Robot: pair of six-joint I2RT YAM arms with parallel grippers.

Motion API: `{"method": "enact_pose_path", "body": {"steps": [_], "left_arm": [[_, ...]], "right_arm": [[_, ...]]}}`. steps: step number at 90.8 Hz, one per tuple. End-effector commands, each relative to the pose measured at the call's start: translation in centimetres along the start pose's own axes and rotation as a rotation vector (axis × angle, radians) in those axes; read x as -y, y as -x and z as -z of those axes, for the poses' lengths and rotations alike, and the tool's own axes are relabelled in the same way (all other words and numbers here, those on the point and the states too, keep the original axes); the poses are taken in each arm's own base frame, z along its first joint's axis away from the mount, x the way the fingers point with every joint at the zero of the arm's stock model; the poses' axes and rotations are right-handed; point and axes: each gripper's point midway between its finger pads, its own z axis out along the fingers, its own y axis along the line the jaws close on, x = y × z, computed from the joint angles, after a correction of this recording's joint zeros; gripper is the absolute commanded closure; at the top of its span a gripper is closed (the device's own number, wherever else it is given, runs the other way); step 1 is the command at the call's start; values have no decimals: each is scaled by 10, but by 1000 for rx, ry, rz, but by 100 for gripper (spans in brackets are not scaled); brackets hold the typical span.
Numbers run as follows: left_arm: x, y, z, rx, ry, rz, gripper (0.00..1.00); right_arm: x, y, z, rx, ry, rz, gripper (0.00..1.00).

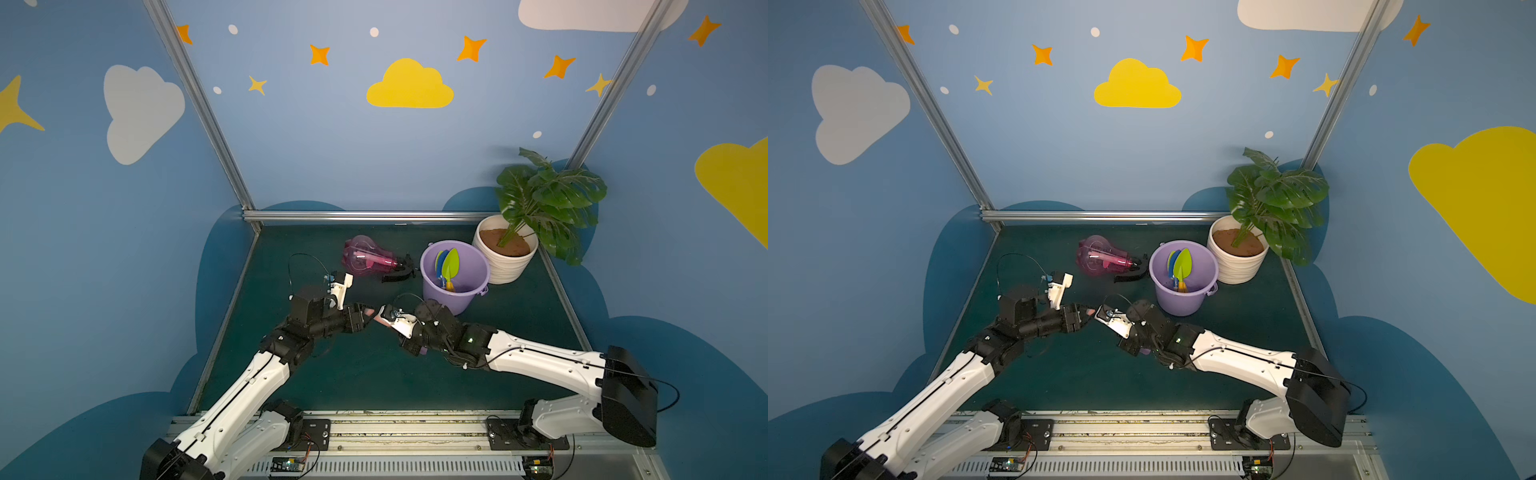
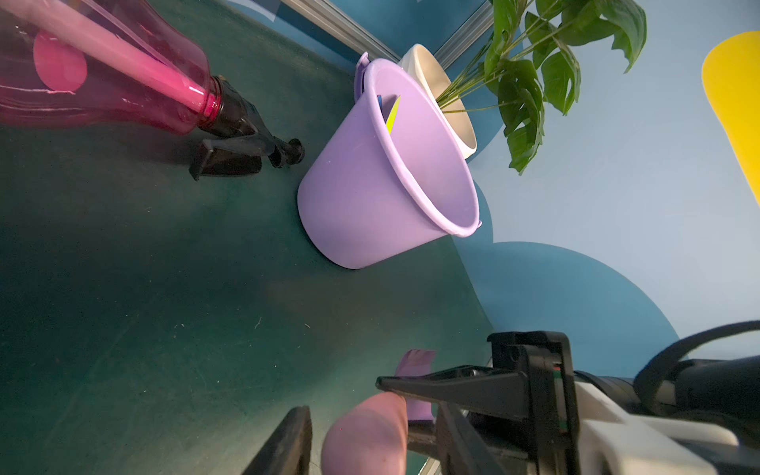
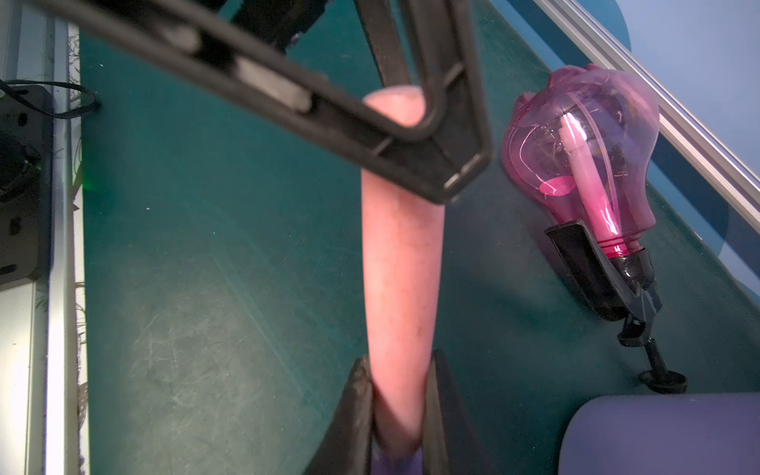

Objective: Organize the gardening tools
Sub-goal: Pick up the gardening tool from the center of the board.

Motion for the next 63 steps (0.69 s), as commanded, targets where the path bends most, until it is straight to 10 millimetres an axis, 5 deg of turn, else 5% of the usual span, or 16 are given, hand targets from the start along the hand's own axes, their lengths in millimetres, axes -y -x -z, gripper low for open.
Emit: {"method": "enact_pose_path", "body": {"steps": [1, 34, 63], "left_arm": [[9, 4, -1, 12, -54, -22, 57], [12, 8, -1, 36, -69, -41, 84], [23, 25, 13, 211, -126, -144, 96]], "right_arm": [[1, 17, 5, 62, -8, 8, 98], [2, 15, 0, 41, -7, -8, 95], [14, 14, 20, -19, -7, -241, 56]]}}
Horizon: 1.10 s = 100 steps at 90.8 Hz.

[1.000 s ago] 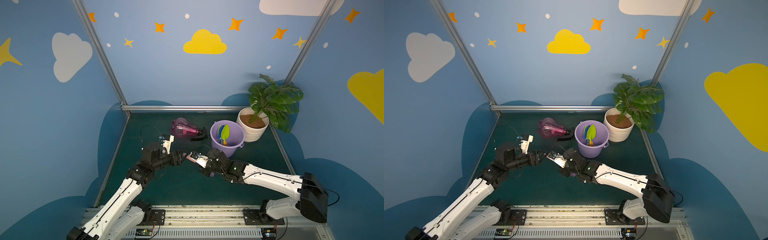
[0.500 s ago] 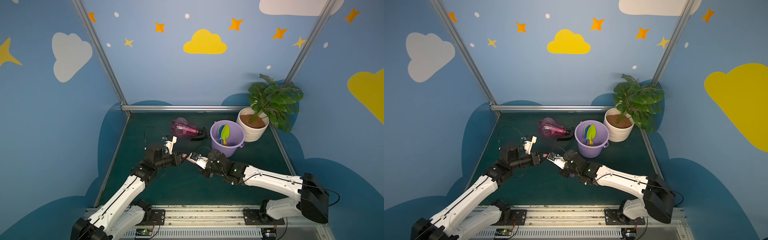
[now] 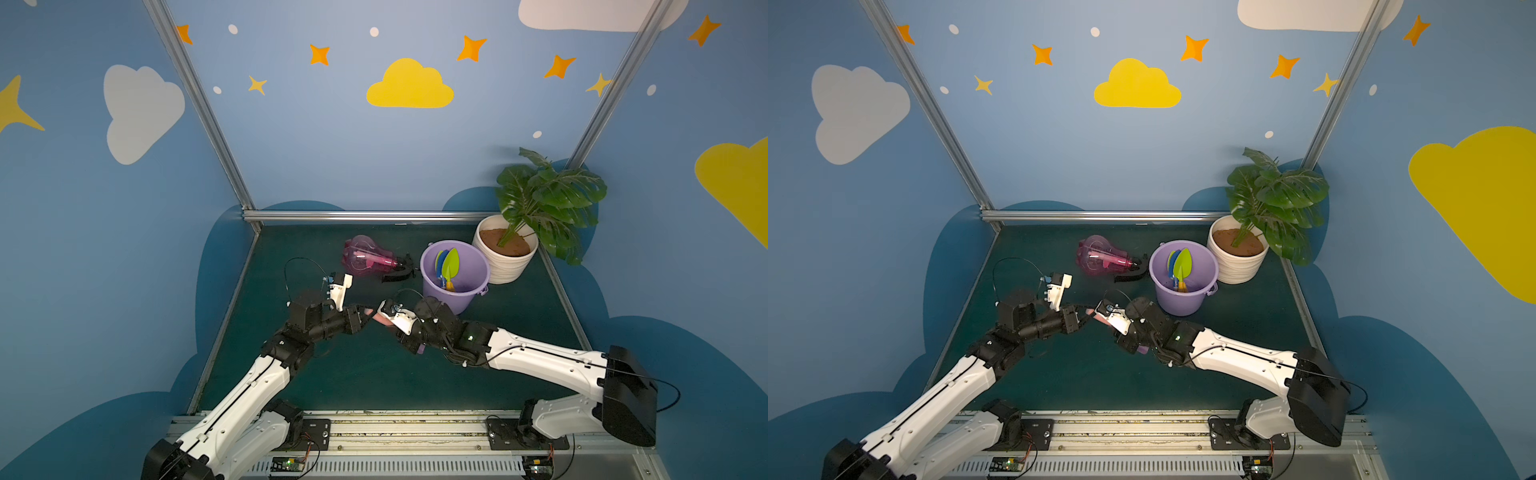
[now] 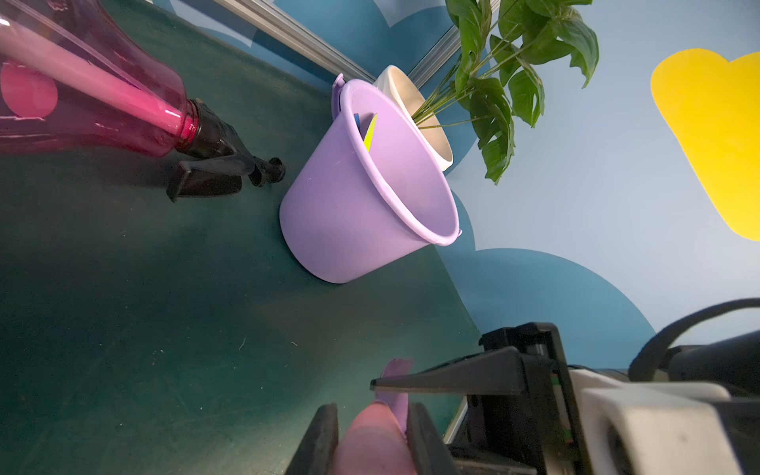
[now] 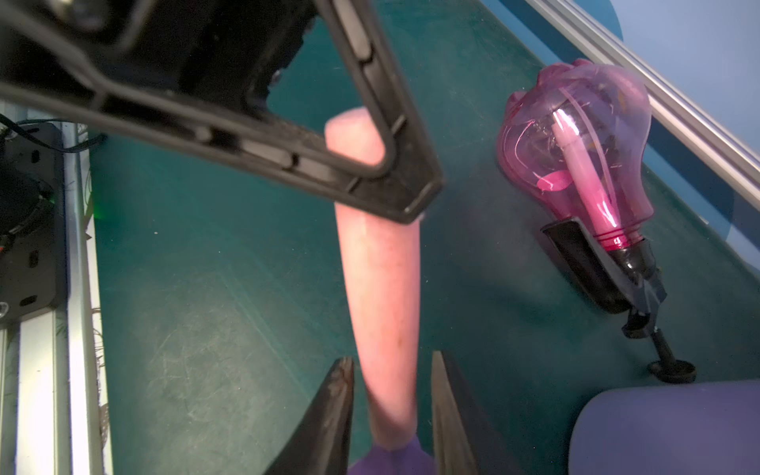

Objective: Organize the gardening tools
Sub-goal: Pick up the gardening tool from the center of the board.

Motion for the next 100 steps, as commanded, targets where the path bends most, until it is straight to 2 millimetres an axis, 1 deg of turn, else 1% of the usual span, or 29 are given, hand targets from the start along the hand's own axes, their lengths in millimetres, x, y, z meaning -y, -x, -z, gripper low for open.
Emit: {"method": "enact_pose_path", "body": {"steps": [1, 9, 15, 31, 46, 56, 58, 60, 62, 70, 80, 100], "left_arm": [[19, 25, 10, 137, -66, -99, 96], [25, 31, 15, 183, -77, -138, 97], [27, 34, 17, 204, -83, -152, 97], [33, 42, 22, 266, -116, -164, 97], [35, 49, 27, 332, -128, -153, 96], [39, 52, 30, 351, -152, -140, 96], [40, 53, 30, 356, -159, -137, 96], [41, 53, 31, 358, -165, -134, 96], [42, 53, 31, 362, -170, -128, 96], [46, 55, 33, 373, -205, -98, 95], [54, 57, 34, 378, -254, -64, 94], [55, 57, 33, 372, -282, -23, 94]], "right_arm": [[6, 6, 18, -11, 2, -132, 54], [13, 7, 31, 6, -10, -217, 44], [20, 6, 41, 26, -28, -302, 40], [43, -5, 69, 96, -79, -564, 38], [49, -13, 94, 162, -42, -695, 35], [63, -25, 107, 206, -54, -811, 34], [66, -23, 111, 228, -51, -833, 34], [66, -32, 109, 226, -45, -862, 34], [68, -35, 109, 241, -40, -892, 33], [73, -33, 113, 331, 23, -964, 33], [74, -35, 113, 367, 77, -1025, 34], [65, -24, 115, 421, 189, -1019, 37]]}}
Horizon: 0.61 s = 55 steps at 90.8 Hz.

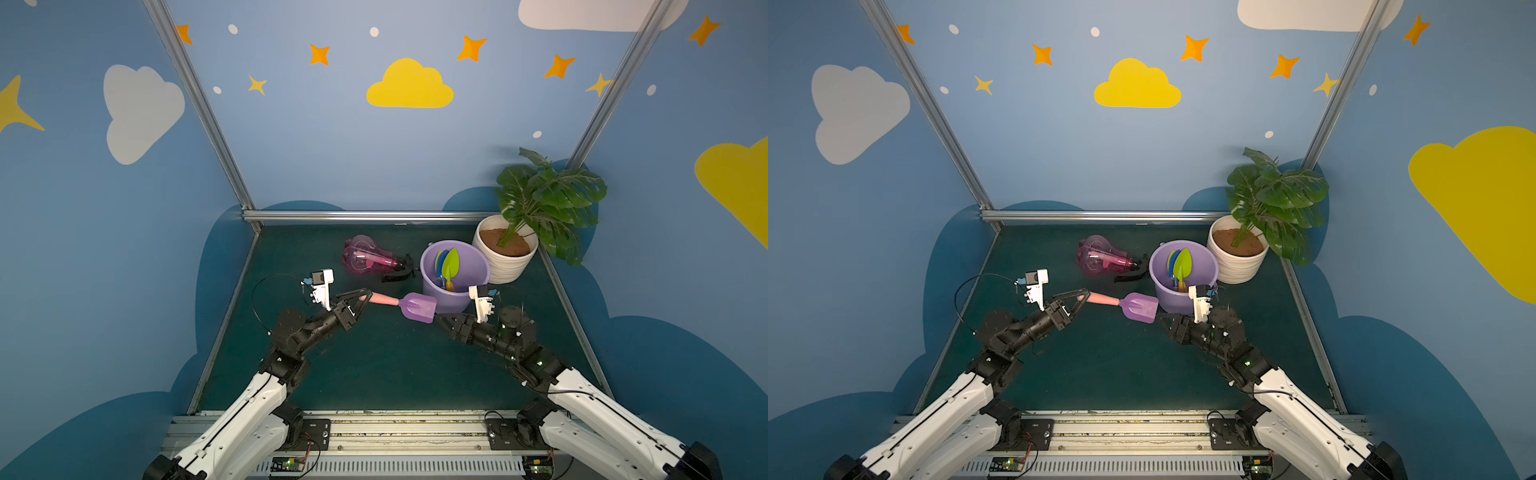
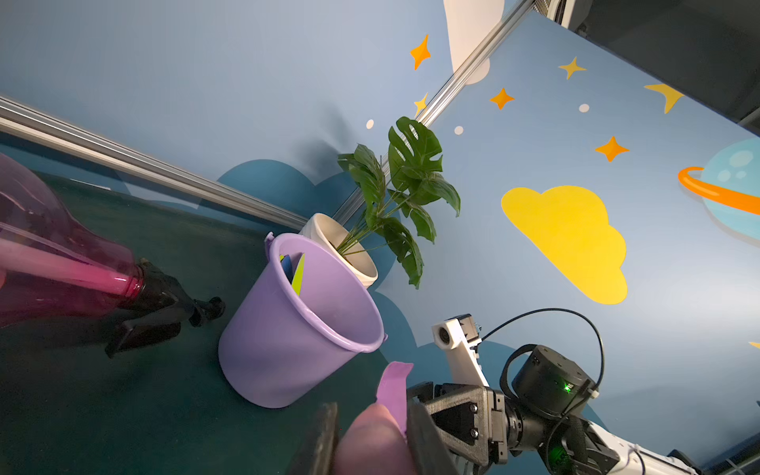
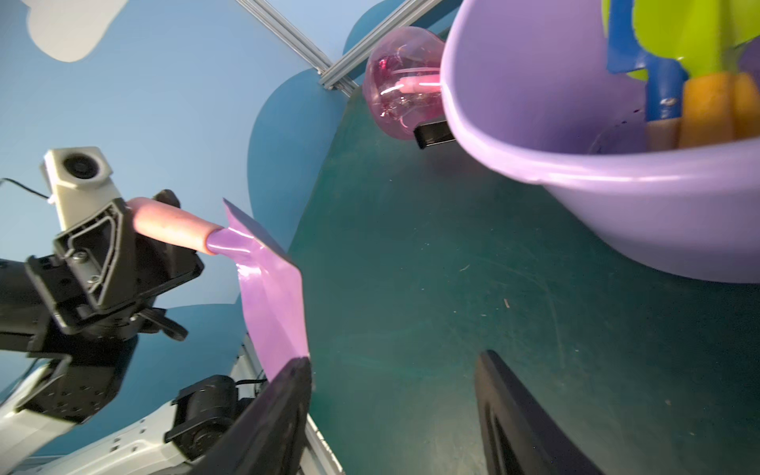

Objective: Organize the gardening tools
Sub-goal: Pick up the gardening tool from the center of the board.

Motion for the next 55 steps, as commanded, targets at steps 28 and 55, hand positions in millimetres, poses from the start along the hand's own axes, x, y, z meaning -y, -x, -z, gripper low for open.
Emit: {"method": "enact_pose_path", "body": {"steps": [28, 55], "left_arm": [[9, 4, -1, 30, -70, 33, 94], [11, 6, -4, 39, -98, 65, 94]], "right_arm": [[-49, 9, 4, 13, 254, 28, 47], [-52, 9, 1, 7, 278, 32, 67]]}}
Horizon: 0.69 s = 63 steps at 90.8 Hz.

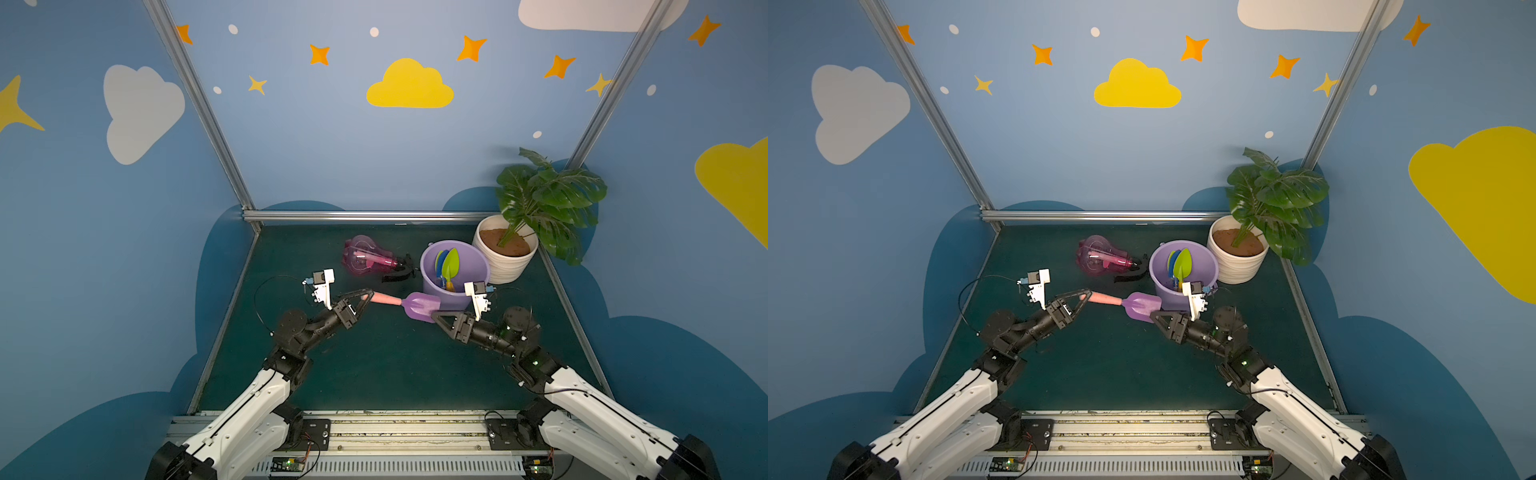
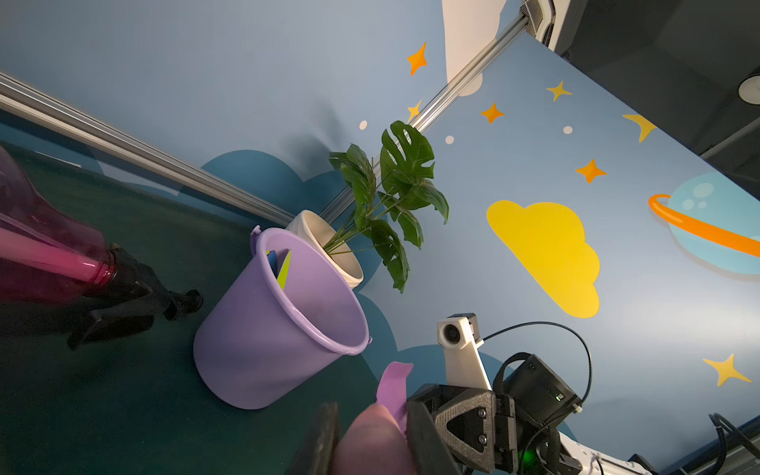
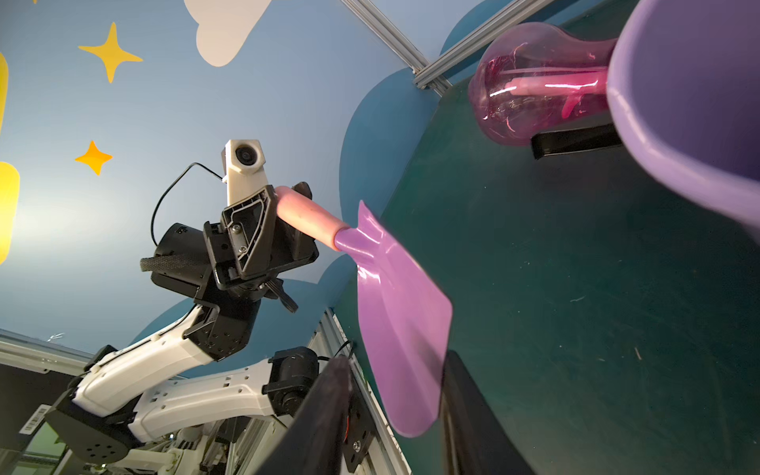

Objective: Organize the gardening tools
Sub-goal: Pick up the gardening tool from the center of the board.

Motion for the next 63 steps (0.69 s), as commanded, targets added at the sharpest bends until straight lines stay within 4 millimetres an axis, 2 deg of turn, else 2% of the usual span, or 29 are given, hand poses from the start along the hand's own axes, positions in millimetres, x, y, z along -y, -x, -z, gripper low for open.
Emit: {"method": "enact_pose_path", "body": {"steps": [1, 22, 34, 46, 50, 55, 63], "left_arm": [[14, 6, 1, 27, -65, -8, 94], [11, 4, -2, 24, -79, 23, 94], [7, 1, -2, 16, -72, 30, 94], [5, 0, -2, 17, -67, 23, 92], [5, -1, -2, 15, -66, 20, 87], [4, -2, -1, 12, -61, 13, 77], [1, -4, 0, 8, -46, 3, 48]], "right_arm": [[-9, 5, 0, 16, 44, 23, 68], [-12, 7, 1, 24, 52, 28, 80], [-13, 8, 0, 26, 55, 30, 92], [-15, 9, 1, 27, 61, 34, 100], [-17, 10, 2, 28, 63, 37, 100], [-18, 11, 2, 26, 62, 42, 100], [-19, 12, 4, 21, 44, 55, 100]]}}
